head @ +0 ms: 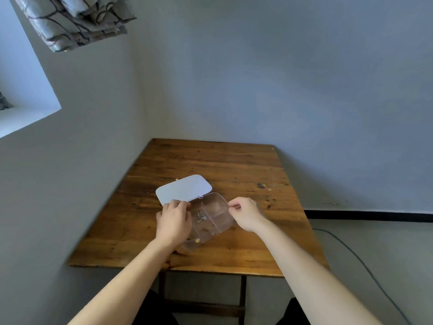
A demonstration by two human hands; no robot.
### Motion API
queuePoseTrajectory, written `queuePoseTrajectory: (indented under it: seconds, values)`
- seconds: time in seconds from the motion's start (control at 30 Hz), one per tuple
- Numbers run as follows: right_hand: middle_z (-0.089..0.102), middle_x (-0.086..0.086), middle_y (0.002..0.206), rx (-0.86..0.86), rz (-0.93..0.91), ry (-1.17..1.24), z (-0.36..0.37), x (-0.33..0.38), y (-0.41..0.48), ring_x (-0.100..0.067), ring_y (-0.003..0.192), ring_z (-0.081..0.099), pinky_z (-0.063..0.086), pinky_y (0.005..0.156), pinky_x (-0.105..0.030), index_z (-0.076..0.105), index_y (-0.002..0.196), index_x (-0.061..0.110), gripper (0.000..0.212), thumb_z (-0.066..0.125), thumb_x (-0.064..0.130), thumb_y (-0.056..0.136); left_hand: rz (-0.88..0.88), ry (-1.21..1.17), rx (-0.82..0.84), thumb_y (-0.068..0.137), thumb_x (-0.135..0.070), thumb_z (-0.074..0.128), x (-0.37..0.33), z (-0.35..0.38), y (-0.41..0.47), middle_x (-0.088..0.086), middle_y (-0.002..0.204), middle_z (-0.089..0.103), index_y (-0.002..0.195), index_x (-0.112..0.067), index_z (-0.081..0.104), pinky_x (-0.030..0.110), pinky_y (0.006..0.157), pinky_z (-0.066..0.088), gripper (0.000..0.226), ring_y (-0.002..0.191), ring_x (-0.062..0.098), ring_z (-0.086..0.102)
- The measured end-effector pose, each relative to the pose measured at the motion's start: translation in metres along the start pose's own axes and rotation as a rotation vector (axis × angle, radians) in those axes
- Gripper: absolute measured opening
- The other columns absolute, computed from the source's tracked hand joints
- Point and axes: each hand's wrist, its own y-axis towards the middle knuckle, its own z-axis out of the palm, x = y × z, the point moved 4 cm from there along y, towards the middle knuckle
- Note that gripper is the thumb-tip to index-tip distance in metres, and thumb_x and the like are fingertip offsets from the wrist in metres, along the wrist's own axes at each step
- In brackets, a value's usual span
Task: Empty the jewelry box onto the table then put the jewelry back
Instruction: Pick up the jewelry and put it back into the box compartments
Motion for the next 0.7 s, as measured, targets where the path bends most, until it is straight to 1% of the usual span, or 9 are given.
queuePoseTrajectory:
  seconds: [0.07, 0.13, 0.27, 0.33, 0.4, 0.5, 0.57, 0.63, 0.7]
  values:
    - [0.056, 0.000, 0.139, -0.030, 0.048, -0.036, -0.013, -0.028, -0.012, -0.020, 0.118, 0.058, 0.051, 0.092, -0.032, 0.061, 0.131, 0.027, 0.031, 0.052, 0.028, 0.101, 0.114, -0.008, -0.058, 0.096, -0.024, 0.053, -0.028, 0.007, -0.007, 0.004, 0.131, 0.058, 0.127, -0.020, 0.060, 0.045, 0.101, 0.041, 0.032, 0.121, 0.025, 0.050]
    - [0.051, -0.002, 0.145, -0.055, 0.112, -0.057, -0.025, -0.056, -0.024, -0.022, 0.124, 0.055, 0.049, 0.097, -0.035, 0.057, 0.134, 0.027, 0.033, 0.051, 0.028, 0.101, 0.221, -0.042, -0.065, 0.096, -0.025, 0.054, -0.055, 0.019, -0.015, 0.004, 0.133, 0.057, 0.127, -0.018, 0.061, 0.043, 0.101, 0.044, 0.032, 0.120, 0.025, 0.050]
    - [0.040, -0.006, 0.155, -0.077, 0.227, -0.066, -0.035, -0.104, -0.043, -0.027, 0.142, 0.038, 0.040, 0.108, -0.039, 0.047, 0.144, 0.022, 0.042, 0.051, 0.026, 0.103, 0.489, -0.033, -0.003, 0.098, -0.023, 0.046, -0.095, 0.053, -0.034, 0.006, 0.122, 0.060, 0.120, -0.013, 0.062, 0.040, 0.089, 0.050, 0.029, 0.107, 0.025, 0.053]
    - [0.037, -0.007, 0.156, -0.088, 0.262, -0.073, -0.036, -0.119, -0.049, -0.028, 0.144, 0.035, 0.039, 0.108, -0.042, 0.042, 0.147, 0.022, 0.046, 0.051, 0.026, 0.103, 0.584, 0.018, 0.070, 0.097, -0.021, 0.045, -0.105, 0.073, -0.042, 0.006, 0.122, 0.060, 0.120, -0.013, 0.062, 0.039, 0.090, 0.049, 0.030, 0.107, 0.026, 0.054]
    - [0.035, -0.009, 0.156, -0.096, 0.277, -0.075, -0.034, -0.129, -0.050, -0.028, 0.140, 0.039, 0.042, 0.109, -0.044, 0.037, 0.149, 0.024, 0.050, 0.051, 0.028, 0.102, 0.631, 0.063, 0.149, 0.096, -0.020, 0.043, -0.107, 0.091, -0.047, 0.006, 0.128, 0.057, 0.123, -0.012, 0.060, 0.039, 0.094, 0.046, 0.032, 0.111, 0.028, 0.053]
    - [0.023, -0.010, 0.162, -0.069, 0.249, -0.097, -0.023, -0.134, -0.048, -0.030, 0.149, 0.024, 0.032, 0.116, -0.048, 0.027, 0.156, 0.024, 0.059, 0.049, 0.038, 0.103, 0.635, 0.077, 0.183, 0.098, -0.022, 0.043, -0.098, 0.104, -0.051, 0.005, 0.132, 0.056, 0.127, -0.014, 0.059, 0.040, 0.095, 0.044, 0.034, 0.111, 0.028, 0.054]
    - [0.030, -0.009, 0.153, -0.064, 0.186, -0.133, -0.015, -0.132, -0.043, -0.029, 0.143, 0.030, 0.035, 0.112, -0.044, 0.025, 0.157, 0.021, 0.064, 0.047, 0.045, 0.102, 0.634, 0.028, 0.151, 0.097, -0.022, 0.047, -0.093, 0.106, -0.052, 0.005, 0.127, 0.060, 0.122, -0.015, 0.064, 0.041, 0.091, 0.047, 0.031, 0.103, 0.028, 0.057]
    - [0.035, -0.007, 0.138, -0.094, 0.142, -0.197, -0.008, -0.129, -0.039, -0.026, 0.131, 0.036, 0.037, 0.106, -0.037, 0.029, 0.156, 0.018, 0.066, 0.047, 0.050, 0.101, 0.633, 0.013, 0.130, 0.096, -0.021, 0.049, -0.092, 0.106, -0.052, 0.005, 0.123, 0.061, 0.119, -0.015, 0.065, 0.041, 0.088, 0.049, 0.029, 0.099, 0.027, 0.058]
    - [0.040, -0.007, 0.128, -0.155, 0.101, -0.224, -0.005, -0.128, -0.037, -0.024, 0.121, 0.042, 0.039, 0.100, -0.031, 0.042, 0.151, 0.014, 0.061, 0.050, 0.048, 0.101, 0.622, 0.010, 0.123, 0.096, -0.023, 0.048, -0.092, 0.107, -0.052, 0.003, 0.124, 0.061, 0.119, -0.016, 0.065, 0.039, 0.088, 0.049, 0.030, 0.099, 0.025, 0.057]
